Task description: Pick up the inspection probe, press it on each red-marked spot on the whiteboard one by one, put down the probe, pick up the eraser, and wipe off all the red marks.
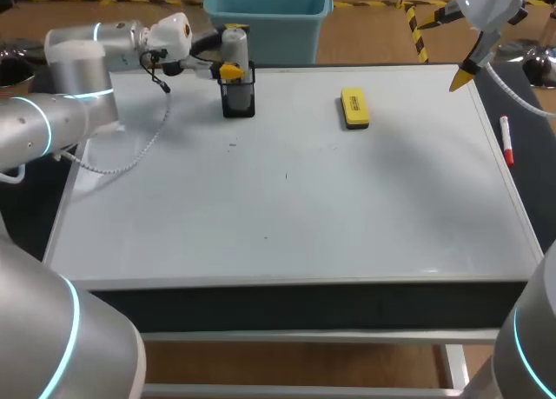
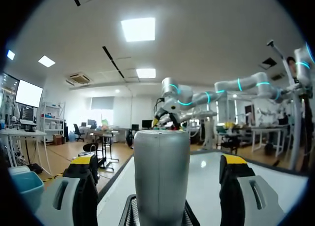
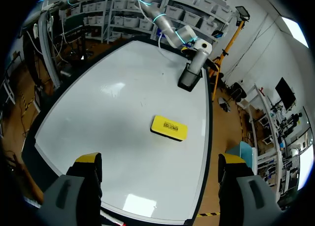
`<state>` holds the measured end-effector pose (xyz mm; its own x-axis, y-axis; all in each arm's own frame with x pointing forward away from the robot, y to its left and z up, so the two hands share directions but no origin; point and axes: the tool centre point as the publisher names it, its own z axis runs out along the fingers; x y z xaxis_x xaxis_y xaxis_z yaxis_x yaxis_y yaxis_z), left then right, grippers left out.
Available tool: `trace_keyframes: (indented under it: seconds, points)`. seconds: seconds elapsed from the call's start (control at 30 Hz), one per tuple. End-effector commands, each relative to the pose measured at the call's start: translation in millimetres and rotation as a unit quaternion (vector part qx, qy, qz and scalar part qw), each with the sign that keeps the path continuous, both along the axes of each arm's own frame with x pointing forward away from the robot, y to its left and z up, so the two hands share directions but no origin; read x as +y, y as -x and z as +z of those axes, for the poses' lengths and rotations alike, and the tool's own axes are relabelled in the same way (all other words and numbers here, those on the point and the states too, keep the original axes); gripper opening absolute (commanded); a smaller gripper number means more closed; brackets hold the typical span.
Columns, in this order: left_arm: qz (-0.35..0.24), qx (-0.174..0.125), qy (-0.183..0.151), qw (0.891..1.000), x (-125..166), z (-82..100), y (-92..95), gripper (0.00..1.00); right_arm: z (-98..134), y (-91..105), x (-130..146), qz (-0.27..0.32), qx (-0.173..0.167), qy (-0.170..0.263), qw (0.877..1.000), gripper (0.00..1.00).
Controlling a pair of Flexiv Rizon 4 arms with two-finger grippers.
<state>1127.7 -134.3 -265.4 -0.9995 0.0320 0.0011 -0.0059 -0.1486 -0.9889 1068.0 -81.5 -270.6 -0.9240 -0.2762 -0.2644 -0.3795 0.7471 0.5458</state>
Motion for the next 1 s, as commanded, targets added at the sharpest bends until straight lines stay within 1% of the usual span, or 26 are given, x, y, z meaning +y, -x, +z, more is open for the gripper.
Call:
trace_keyframes:
  seconds: [0.03, 0.2, 0.4, 0.53, 0.67, 0.77, 0.8, 0.87, 1.0]
  points:
    - [0.002, -0.001, -0.007, 1.000, 3.7, 5.6, 0.4, 1.00, 0.7, -0.2, -0.4, 0.001, 0.000, 0.002, 1.000, 1.00]
    - [0.017, -0.006, -0.034, 0.999, 13.8, 15.5, 6.9, 1.00, 0.7, -0.2, -0.4, 0.001, 0.000, 0.002, 1.000, 1.00]
    - [0.043, -0.004, -0.087, 0.995, 29.5, 23.7, 16.4, 1.00, 0.7, -0.2, -0.4, 0.001, 0.000, 0.002, 1.000, 1.00]
    - [0.063, -0.001, -0.123, 0.990, 39.6, 27.8, 25.0, 1.00, 0.7, -0.2, -0.4, 0.001, 0.000, 0.002, 1.000, 1.00]
    - [0.087, 0.003, -0.162, 0.983, 49.0, 30.2, 33.5, 1.00, 0.7, -0.2, -0.4, 0.001, 0.000, 0.002, 1.000, 1.00]
    - [0.105, 0.000, -0.187, 0.977, 56.2, 32.2, 41.3, 1.00, 0.7, -0.2, -0.4, 0.001, 0.000, 0.002, 1.000, 1.00]
    - [0.110, -0.001, -0.189, 0.976, 58.1, 33.0, 44.1, 1.00, 0.7, -0.2, -0.4, 0.001, 0.000, 0.002, 1.000, 1.00]
    - [0.126, -0.014, -0.204, 0.971, 64.2, 36.1, 51.1, 1.00, 0.7, -0.2, -0.4, 0.001, 0.000, 0.002, 1.000, 1.00]
    - [0.154, -0.027, -0.243, 0.957, 73.9, 42.9, 64.1, 1.00, 0.7, -0.2, -0.4, 0.001, 0.000, 0.002, 1.000, 1.00]
